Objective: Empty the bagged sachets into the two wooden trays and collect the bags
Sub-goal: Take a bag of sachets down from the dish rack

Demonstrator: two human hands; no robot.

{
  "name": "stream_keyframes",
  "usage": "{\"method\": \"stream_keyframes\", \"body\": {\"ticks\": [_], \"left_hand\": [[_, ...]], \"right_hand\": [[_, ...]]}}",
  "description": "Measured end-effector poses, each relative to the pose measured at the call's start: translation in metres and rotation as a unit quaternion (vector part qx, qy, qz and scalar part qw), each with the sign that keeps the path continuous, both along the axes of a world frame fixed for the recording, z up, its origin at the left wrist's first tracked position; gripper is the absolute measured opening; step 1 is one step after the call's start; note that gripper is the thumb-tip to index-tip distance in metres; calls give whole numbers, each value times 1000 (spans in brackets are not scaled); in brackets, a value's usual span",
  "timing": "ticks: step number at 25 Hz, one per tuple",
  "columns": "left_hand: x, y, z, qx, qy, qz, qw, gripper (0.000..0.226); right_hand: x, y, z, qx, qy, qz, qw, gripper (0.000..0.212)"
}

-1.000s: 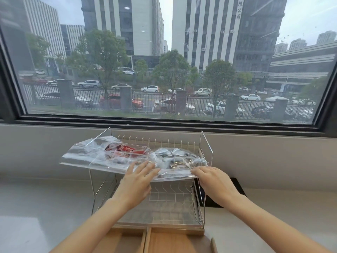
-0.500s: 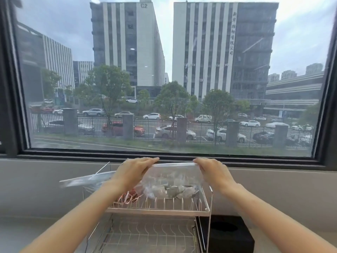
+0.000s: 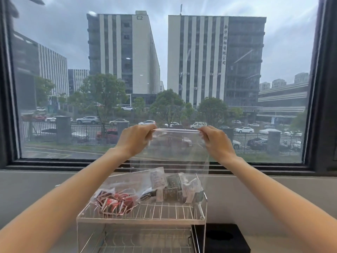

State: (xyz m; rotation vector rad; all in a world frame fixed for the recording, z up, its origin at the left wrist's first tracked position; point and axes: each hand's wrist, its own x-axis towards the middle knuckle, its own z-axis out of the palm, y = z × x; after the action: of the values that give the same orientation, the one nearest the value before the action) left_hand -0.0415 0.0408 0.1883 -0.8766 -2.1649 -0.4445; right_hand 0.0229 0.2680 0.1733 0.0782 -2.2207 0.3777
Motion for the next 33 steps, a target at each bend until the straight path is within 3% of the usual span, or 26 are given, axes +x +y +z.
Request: {"method": "stream_keyframes", "body": {"ticks": [7,12,16,19,22,25,30,33], "left_hand": [[34,-7,-14,48,100,-56,992,21],[59,-20,-57,9,53,-65,996,27],[74,-26,-110,-54,-10,-59,997,21],[83,-29,-142,-70,-57,-55,994,29],[101,-39,-176,-68,-40,-60,995,39],[135,-50,-227,-75,-61,-64,993,35],[196,-75,-334,-87,-215,-117,966,45],[220,-87,-372,-83,-290,-127,945,34]], "right_hand": [[39,-1,-13,1,61,42,997,24],[65,-6,-52,-8,36,69,997,22],[79,-1,-107,-10,-56,68,996,23],[93,-1,-138,-20,-108,59,992,24],[117,-2,-172,-42,-109,64,991,19],[151,-8,-228,-57,-157,94,982,22],[217,-24,-326,-107,-360,148,915,33],[238,-33,-355,-122,-444,157,874,42]]}}
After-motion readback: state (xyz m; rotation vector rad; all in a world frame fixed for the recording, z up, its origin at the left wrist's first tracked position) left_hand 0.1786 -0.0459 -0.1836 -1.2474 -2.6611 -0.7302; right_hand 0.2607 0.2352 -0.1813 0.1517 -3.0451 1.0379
